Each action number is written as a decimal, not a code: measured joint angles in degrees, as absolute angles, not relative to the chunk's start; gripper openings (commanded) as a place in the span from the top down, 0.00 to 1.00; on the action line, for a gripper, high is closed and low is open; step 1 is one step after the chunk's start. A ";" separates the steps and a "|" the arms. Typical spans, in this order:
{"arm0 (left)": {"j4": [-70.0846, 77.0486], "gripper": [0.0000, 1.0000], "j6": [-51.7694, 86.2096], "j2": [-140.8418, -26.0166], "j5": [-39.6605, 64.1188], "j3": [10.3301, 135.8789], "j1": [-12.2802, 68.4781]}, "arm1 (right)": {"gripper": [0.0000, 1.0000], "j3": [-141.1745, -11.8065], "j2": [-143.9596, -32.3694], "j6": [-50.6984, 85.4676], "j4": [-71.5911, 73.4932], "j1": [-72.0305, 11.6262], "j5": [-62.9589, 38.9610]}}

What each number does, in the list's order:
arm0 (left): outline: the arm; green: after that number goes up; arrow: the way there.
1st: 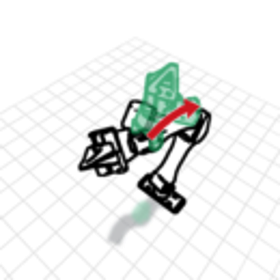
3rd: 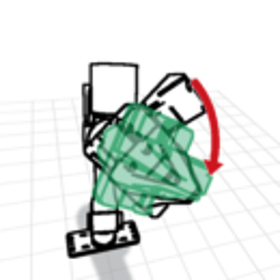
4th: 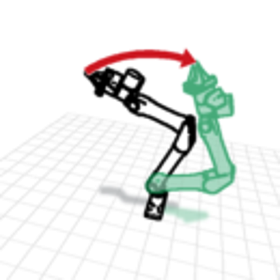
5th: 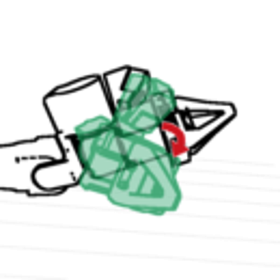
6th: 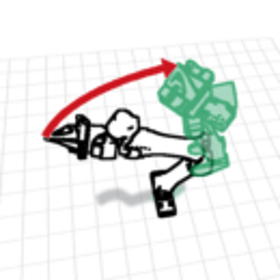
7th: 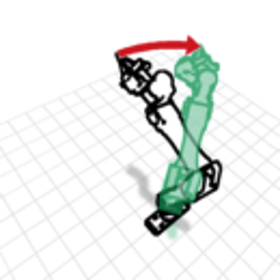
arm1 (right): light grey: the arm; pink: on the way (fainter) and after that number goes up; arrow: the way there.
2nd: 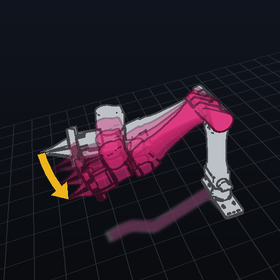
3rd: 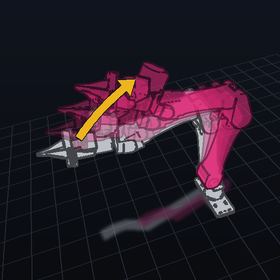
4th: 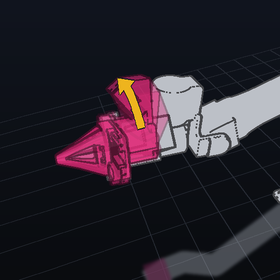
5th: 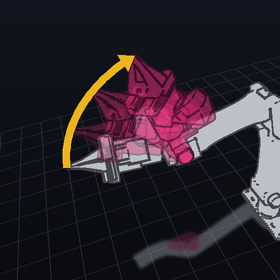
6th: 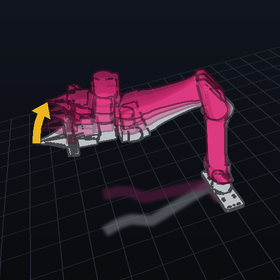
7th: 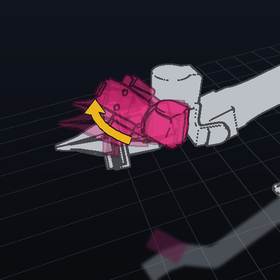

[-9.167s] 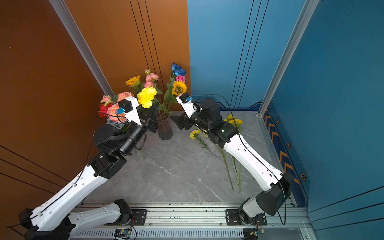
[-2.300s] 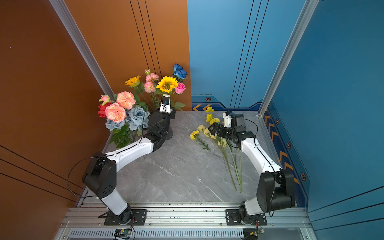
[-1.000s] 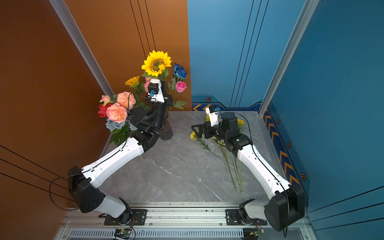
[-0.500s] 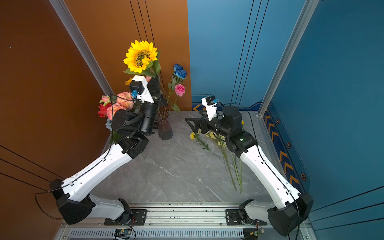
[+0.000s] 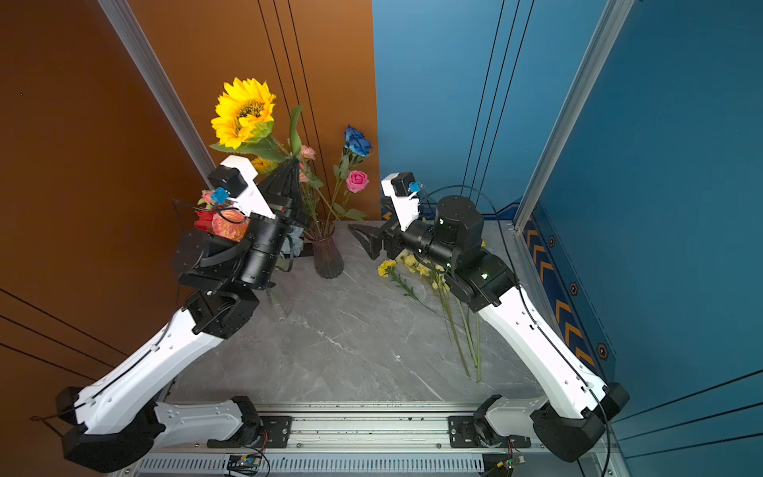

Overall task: Pick out yellow flowers from the vase
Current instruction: Pick up the flower from the vase.

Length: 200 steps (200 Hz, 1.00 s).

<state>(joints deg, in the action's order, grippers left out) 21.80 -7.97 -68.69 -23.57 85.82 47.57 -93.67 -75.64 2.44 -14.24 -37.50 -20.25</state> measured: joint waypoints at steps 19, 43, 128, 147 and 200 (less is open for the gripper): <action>19.14 1.00 -5.10 -68.23 -22.72 85.86 48.21 | 0.03 -95.94 -77.21 0.95 -15.57 -38.76 -19.31; 15.59 1.00 -1.56 -68.18 -21.78 85.86 49.45 | 0.05 -98.85 -79.22 -0.71 -17.19 -39.46 -19.20; 9.13 1.00 8.60 -65.87 -21.08 82.89 50.81 | 0.28 -102.06 -84.16 -2.85 -18.94 -41.82 -19.22; 8.73 1.00 9.80 -65.60 -21.15 82.24 50.94 | 0.53 -102.80 -85.25 -3.01 -18.94 -42.65 -19.25; 9.10 0.68 11.27 -64.93 -21.58 79.68 51.07 | 1.00 -102.80 -85.41 -3.33 -20.69 -43.40 -19.59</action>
